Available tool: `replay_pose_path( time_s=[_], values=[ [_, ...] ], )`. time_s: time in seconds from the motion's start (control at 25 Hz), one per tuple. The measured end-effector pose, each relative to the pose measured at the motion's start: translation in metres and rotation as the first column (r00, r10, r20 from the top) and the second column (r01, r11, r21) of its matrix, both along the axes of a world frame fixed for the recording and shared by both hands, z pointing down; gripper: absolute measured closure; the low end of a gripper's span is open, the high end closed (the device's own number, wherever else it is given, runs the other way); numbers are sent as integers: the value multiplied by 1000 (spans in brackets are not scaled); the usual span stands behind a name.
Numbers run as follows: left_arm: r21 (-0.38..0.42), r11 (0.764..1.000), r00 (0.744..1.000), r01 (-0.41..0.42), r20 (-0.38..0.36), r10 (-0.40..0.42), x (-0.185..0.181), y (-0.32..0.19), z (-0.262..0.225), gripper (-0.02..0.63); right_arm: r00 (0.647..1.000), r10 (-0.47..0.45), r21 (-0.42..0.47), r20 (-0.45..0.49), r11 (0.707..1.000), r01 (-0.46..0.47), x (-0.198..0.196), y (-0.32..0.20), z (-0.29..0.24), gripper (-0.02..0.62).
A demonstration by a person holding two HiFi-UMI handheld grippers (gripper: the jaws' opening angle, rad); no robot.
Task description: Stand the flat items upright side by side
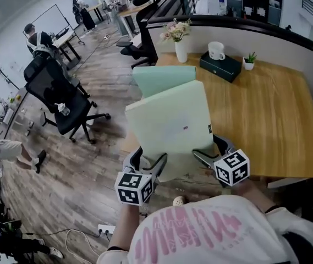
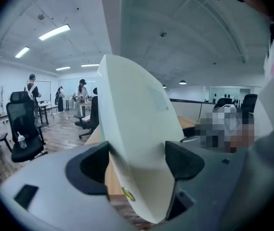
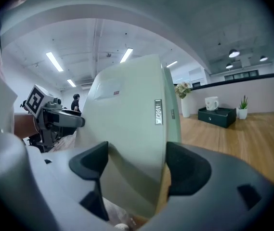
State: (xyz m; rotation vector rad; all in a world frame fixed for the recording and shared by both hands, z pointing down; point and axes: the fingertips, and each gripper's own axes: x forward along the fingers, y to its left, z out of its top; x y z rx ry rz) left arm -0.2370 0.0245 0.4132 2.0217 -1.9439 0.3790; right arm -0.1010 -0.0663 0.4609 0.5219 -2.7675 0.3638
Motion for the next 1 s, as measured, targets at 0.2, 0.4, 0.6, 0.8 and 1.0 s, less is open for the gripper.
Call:
replay_pose_path(
  time_s=[0.2, 0.4, 0.6, 0.8, 1.0],
  values=[
    [55, 992, 994, -110, 24, 108, -43, -11, -8, 241, 993, 115, 84, 22, 990, -116, -35, 2, -9, 212],
    [107, 970, 976, -217, 43, 214, -65, -22, -22, 245, 971, 240, 159, 15, 958, -239, -49, 7, -22, 212],
    [175, 939, 955, -295, 73, 286, -69, -35, -29, 245, 938, 346, 221, 0, 915, -338, -48, 5, -30, 212],
    [181, 916, 933, -358, 117, 341, -71, -46, -20, 245, 907, 418, 252, -46, 884, -394, -48, 1, -23, 215],
    [132, 904, 910, -406, 146, 387, -72, -60, -10, 247, 884, 462, 243, -74, 868, -434, -45, -5, -13, 227]
  ],
)
